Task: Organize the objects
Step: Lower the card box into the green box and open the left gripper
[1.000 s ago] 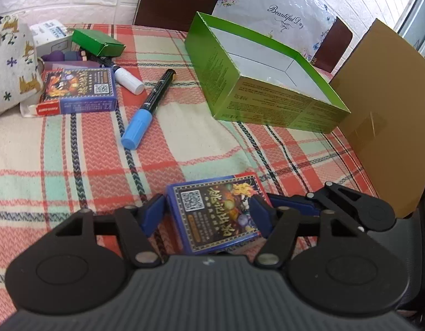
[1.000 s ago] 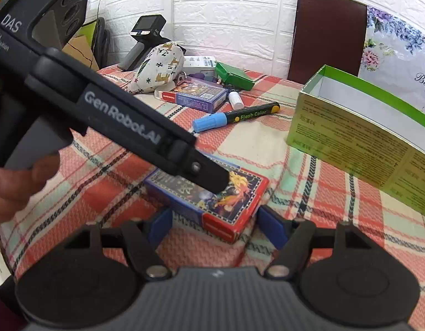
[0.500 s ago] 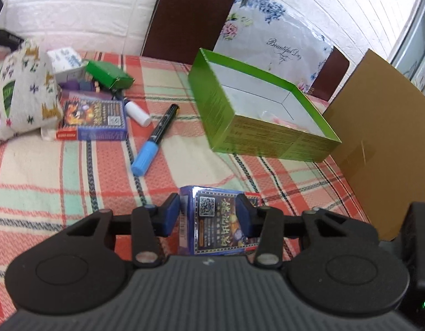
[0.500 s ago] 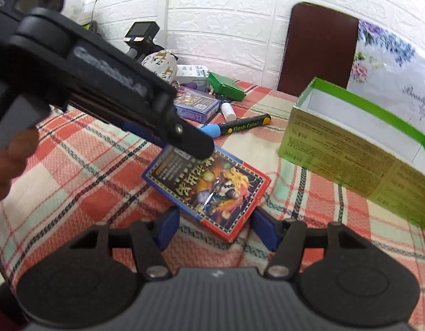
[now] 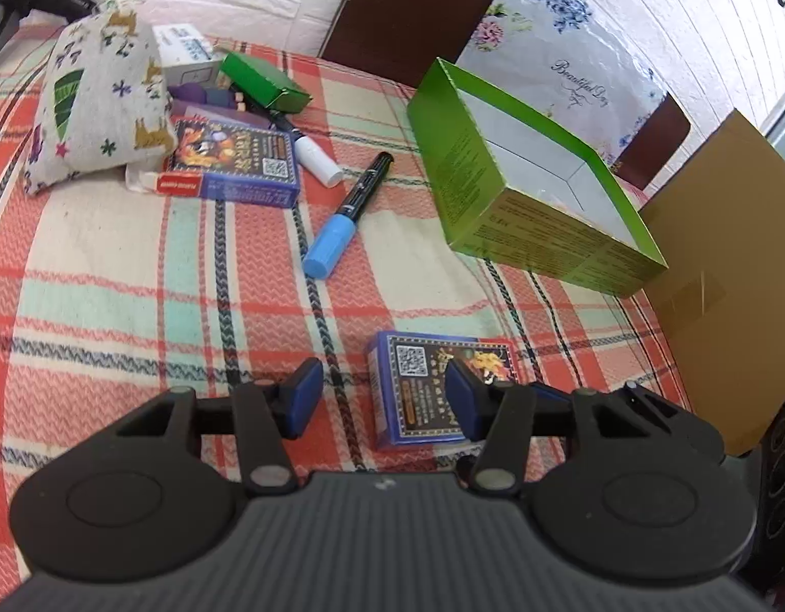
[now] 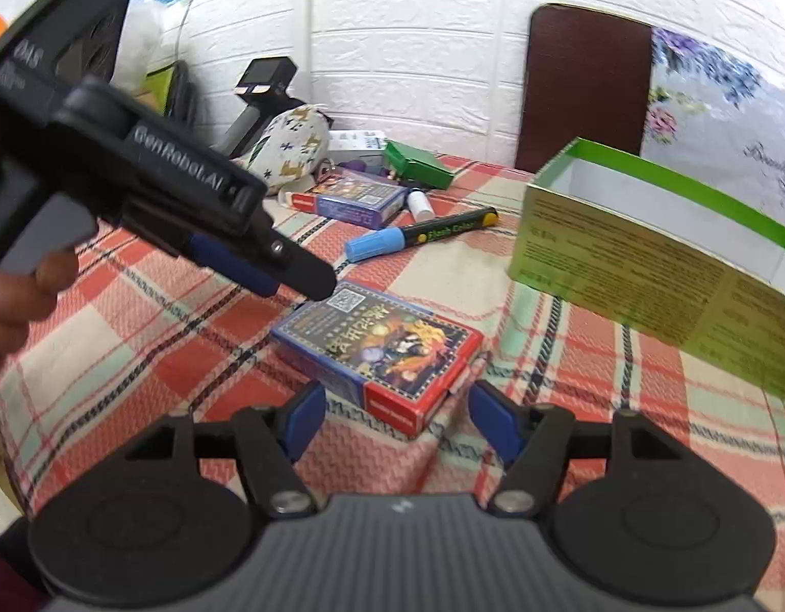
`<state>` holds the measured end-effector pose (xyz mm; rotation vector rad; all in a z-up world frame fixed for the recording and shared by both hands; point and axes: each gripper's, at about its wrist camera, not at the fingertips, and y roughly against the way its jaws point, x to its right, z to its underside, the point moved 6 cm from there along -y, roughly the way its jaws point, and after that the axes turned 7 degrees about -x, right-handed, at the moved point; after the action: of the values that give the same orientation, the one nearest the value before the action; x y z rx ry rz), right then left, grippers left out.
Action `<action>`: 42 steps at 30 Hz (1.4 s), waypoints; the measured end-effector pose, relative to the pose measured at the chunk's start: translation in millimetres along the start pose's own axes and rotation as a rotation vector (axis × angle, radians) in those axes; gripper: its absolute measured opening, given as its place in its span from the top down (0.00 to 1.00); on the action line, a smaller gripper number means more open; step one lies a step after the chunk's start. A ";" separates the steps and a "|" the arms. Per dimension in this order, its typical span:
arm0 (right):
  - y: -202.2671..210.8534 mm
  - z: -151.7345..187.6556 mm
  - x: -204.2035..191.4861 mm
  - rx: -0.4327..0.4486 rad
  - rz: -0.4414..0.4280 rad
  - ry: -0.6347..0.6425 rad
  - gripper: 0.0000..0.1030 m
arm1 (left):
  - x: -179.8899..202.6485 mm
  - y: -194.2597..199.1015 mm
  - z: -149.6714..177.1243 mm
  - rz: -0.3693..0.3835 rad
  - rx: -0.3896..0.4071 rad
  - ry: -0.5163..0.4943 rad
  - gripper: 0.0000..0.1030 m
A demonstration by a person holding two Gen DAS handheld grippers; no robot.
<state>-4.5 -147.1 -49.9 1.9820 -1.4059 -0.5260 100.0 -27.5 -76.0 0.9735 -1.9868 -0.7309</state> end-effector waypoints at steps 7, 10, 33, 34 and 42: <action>-6.4 -3.5 1.0 -0.001 -0.009 0.018 0.39 | 18.7 -23.3 2.9 0.000 -0.051 -0.090 0.49; -7.3 -5.7 -10.8 0.010 0.037 0.092 0.37 | 20.0 -20.1 4.5 -0.019 -0.048 -0.097 0.49; 34.0 -48.4 79.2 0.285 0.160 -0.041 0.47 | 136.5 -22.8 -97.3 -0.093 0.137 -0.341 0.49; 34.3 -50.1 92.5 0.285 0.175 -0.063 0.47 | 145.1 -30.7 -103.9 -0.087 0.138 -0.358 0.49; 6.3 -60.7 171.1 0.237 0.217 -0.194 0.43 | 170.8 -92.2 -139.4 -0.119 0.103 -0.381 0.49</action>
<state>89.8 -292.3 5.0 1.9667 -1.8531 -0.4814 184.4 -239.4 -5.0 1.0829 -2.3281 -0.9437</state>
